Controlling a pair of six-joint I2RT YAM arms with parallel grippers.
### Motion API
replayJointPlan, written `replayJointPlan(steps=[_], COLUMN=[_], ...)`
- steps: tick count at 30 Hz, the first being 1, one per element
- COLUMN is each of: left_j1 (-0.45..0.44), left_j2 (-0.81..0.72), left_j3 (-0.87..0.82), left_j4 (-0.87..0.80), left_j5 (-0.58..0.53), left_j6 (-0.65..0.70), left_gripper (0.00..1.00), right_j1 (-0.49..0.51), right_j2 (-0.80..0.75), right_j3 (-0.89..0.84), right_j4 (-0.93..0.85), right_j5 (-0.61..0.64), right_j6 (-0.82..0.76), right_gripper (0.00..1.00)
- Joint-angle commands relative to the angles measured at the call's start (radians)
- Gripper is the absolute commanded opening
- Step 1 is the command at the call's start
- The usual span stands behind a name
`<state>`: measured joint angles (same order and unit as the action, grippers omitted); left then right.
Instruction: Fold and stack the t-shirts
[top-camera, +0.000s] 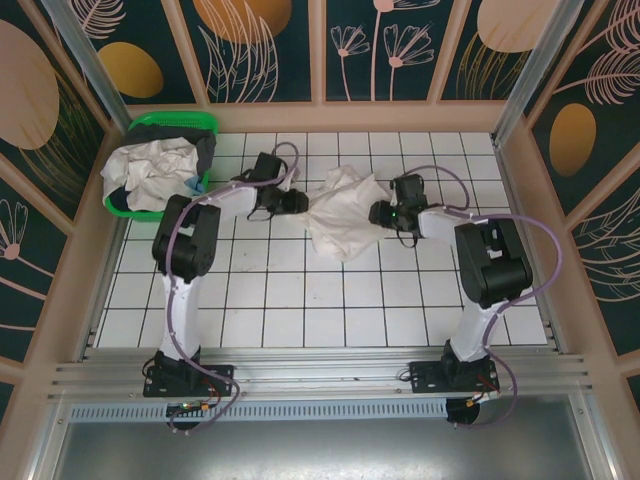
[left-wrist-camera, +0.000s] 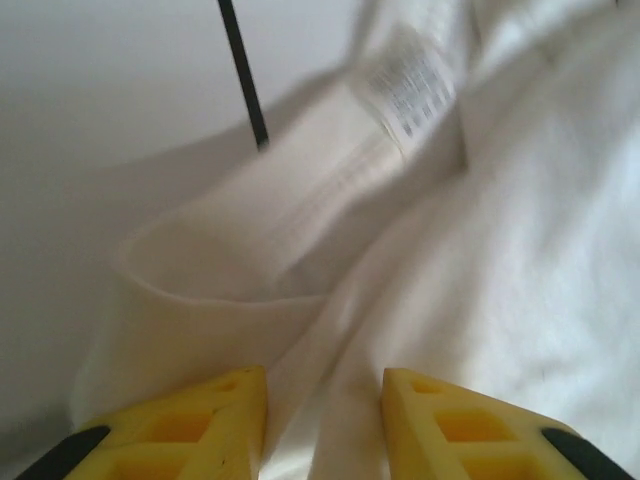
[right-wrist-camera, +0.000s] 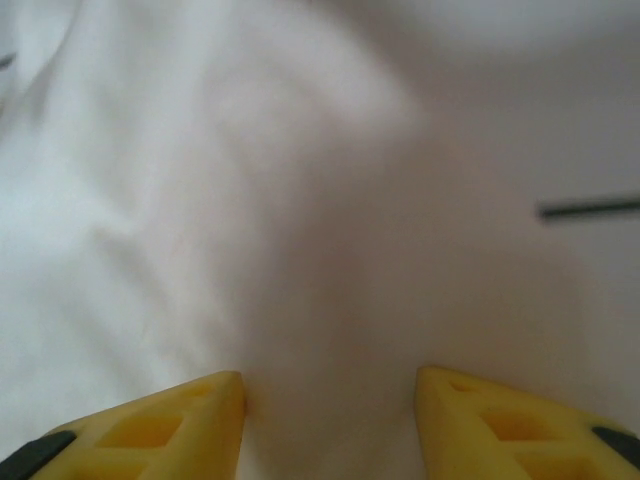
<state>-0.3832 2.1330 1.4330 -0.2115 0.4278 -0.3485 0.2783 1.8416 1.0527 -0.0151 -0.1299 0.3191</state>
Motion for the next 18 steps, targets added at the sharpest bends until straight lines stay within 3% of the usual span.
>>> replayJointPlan(steps=[1,6,11,14,18], left_j1=[-0.080,-0.204,-0.370,-0.381,-0.334], left_j2=[-0.118,-0.264,-0.307,-0.352,-0.519], left_j3=[-0.172,-0.419,-0.521,-0.598,-0.640], left_j4=[0.132,0.334,0.555,0.705,0.586], left_j5=[0.089,0.108,0.117,0.135,0.021], left_j6=[-0.064,-0.226,-0.420,-0.527,-0.484], left_gripper=[0.34,0.33,0.34,0.36,0.49], right_j1=[-0.032,-0.030,0.052,0.124,0.205], right_j2=[0.070,0.074,-0.058,-0.132,-0.174], right_j3=[0.126,0.248,0.172,0.088,0.022], right_j4=[-0.081,-0.170,-0.189,-0.149,-0.134], right_j5=[0.027,0.055,0.109,0.091,0.141], right_j6=[-0.075,-0.064,0.004,0.063,0.124], right_gripper=[0.50,0.51,0.52,0.53,0.51])
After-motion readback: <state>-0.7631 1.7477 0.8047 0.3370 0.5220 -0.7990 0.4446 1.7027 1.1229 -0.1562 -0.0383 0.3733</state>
